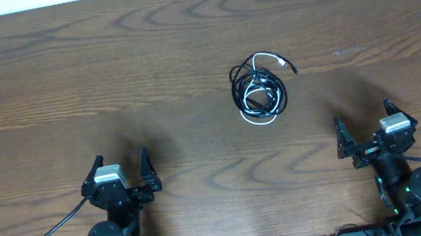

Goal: Untangle cables

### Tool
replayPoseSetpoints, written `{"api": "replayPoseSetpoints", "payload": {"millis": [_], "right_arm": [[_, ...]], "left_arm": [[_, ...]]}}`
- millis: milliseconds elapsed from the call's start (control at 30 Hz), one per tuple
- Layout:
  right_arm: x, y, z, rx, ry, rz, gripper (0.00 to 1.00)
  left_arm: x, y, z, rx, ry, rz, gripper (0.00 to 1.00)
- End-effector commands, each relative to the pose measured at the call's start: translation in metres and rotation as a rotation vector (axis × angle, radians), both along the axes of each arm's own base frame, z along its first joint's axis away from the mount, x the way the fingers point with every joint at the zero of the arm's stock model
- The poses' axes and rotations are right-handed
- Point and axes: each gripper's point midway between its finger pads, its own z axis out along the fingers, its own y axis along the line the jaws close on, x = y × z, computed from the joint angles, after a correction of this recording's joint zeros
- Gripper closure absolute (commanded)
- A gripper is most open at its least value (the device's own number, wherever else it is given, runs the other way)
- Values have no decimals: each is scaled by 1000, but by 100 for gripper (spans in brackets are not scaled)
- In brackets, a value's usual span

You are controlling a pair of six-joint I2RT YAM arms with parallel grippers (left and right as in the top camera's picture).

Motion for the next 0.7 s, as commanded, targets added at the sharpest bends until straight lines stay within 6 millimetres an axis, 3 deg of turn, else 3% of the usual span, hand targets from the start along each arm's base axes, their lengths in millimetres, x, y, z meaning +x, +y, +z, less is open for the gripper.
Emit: {"api": "replayPoseSetpoints", "payload": {"millis": [0,667], "right_arm": [[-1,2,-1,-4,0,11,1],[-1,2,-1,-4,0,11,1]], "left_arm": [[-1,-2,-15,12,48,-12,8],[-1,-2,-15,12,48,-12,8]]}}
